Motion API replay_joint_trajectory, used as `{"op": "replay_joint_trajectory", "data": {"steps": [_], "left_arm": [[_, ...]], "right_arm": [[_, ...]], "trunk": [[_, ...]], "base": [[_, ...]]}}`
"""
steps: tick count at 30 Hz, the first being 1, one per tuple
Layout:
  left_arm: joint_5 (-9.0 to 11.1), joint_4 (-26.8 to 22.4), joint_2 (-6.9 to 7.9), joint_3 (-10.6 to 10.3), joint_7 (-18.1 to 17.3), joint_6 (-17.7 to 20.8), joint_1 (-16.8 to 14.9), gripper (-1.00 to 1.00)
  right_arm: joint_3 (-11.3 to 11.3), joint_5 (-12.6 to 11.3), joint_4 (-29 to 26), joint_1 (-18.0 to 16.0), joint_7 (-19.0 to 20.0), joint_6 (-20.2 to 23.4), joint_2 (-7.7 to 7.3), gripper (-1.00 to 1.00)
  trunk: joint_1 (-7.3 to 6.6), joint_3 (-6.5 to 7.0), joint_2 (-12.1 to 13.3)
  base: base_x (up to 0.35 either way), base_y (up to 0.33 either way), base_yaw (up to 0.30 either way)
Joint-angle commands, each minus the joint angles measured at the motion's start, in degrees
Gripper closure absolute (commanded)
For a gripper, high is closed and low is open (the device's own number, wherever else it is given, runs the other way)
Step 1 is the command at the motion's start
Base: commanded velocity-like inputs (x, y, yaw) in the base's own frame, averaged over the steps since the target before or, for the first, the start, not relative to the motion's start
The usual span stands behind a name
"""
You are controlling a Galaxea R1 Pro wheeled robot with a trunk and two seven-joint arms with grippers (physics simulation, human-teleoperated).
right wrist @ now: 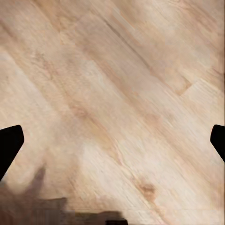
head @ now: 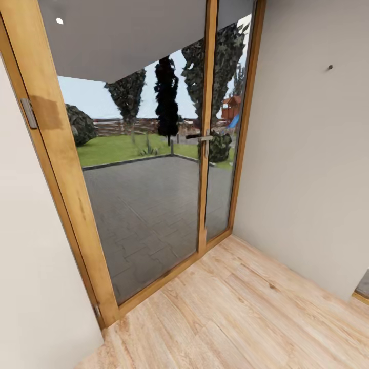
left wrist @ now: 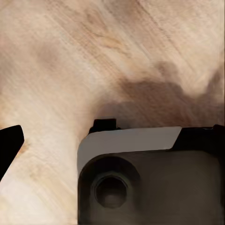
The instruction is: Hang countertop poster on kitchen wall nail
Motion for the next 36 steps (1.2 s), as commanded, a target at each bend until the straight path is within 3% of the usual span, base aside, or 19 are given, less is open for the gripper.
{"op": "replay_joint_trajectory", "data": {"steps": [1, 18, 36], "left_arm": [[-0.03, -10.69, 0.26, 0.08, 0.00, -0.13, 0.04, -1.00], [0.06, -9.63, 1.01, 0.25, 0.00, -0.21, 0.09, -1.00], [0.06, -9.47, 0.94, 0.22, 0.00, -0.21, 0.09, -1.00]], "right_arm": [[0.02, -0.01, -2.72, 0.16, -0.03, -0.26, -0.11, -1.00], [0.18, 0.31, -2.64, 0.53, 0.03, -0.16, -0.25, -1.00], [0.21, 0.27, -2.03, 0.53, 0.00, -0.14, -0.25, -1.00]], "trunk": [[0.00, -0.06, -0.03], [0.00, -0.06, -0.03], [0.00, -0.06, -0.03]], "base": [[0.000, 0.000, 0.000], [0.000, 0.000, -0.004], [0.000, 0.000, -0.237]]}}
